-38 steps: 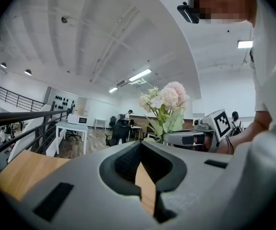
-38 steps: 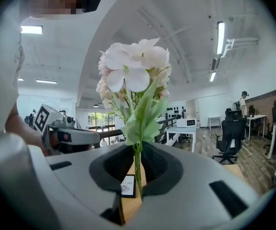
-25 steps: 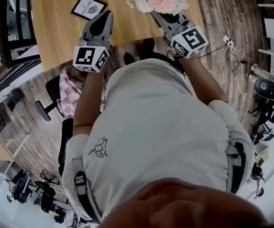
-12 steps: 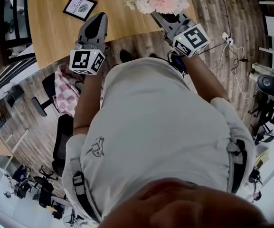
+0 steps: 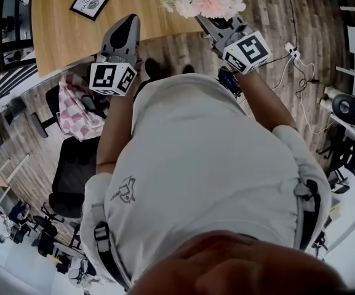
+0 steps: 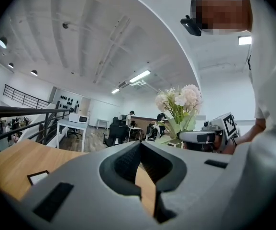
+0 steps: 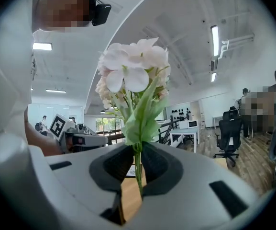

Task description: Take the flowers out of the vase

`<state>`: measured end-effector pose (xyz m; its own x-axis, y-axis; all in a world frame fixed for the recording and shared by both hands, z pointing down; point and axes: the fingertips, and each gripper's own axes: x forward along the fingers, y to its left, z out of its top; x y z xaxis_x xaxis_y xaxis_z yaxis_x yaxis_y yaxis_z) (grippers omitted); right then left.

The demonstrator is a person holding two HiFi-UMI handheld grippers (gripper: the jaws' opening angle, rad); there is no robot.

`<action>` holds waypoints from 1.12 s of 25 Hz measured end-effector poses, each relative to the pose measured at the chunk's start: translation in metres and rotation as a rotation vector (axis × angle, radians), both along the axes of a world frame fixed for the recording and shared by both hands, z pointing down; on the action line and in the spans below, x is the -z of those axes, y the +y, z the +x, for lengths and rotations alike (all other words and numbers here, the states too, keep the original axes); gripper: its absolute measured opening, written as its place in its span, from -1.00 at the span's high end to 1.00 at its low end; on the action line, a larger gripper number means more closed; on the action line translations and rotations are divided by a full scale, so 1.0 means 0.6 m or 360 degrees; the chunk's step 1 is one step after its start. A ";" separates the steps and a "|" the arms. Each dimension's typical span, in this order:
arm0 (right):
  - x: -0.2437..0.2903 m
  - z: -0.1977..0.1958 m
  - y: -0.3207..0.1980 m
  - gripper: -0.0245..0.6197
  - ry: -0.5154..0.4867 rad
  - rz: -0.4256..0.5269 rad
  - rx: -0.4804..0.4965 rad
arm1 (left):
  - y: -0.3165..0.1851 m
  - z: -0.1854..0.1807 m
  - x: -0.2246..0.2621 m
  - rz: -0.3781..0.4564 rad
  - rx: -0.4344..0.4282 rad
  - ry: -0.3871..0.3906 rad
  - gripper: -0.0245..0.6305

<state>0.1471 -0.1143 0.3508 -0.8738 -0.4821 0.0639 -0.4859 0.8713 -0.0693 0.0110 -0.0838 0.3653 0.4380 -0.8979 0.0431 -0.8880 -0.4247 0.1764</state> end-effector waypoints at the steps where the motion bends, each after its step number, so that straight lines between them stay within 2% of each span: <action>1: 0.000 0.011 0.005 0.77 -0.0003 -0.0002 0.0007 | 0.007 0.013 0.002 0.0004 0.0005 -0.0010 0.92; 6: -0.006 0.045 0.029 0.77 -0.0007 -0.0013 0.0032 | 0.039 0.054 0.007 0.0011 0.0007 -0.0056 0.92; 12: 0.004 0.055 0.072 0.77 -0.0015 0.0006 0.0006 | 0.076 0.062 0.020 0.0027 -0.0037 -0.0078 0.92; 19: 0.001 0.031 0.147 0.77 0.0008 0.0023 -0.0081 | 0.132 0.036 0.028 0.0051 -0.0133 -0.0079 0.92; 28: 0.009 -0.031 0.252 0.77 -0.0012 0.0023 -0.0129 | 0.240 -0.027 0.041 0.0087 -0.0181 -0.0083 0.92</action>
<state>0.1287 0.0372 0.3455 -0.8323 -0.5521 0.0501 -0.5543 0.8301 -0.0607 -0.0049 0.0600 0.3407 0.5355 -0.8443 0.0210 -0.8410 -0.5308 0.1049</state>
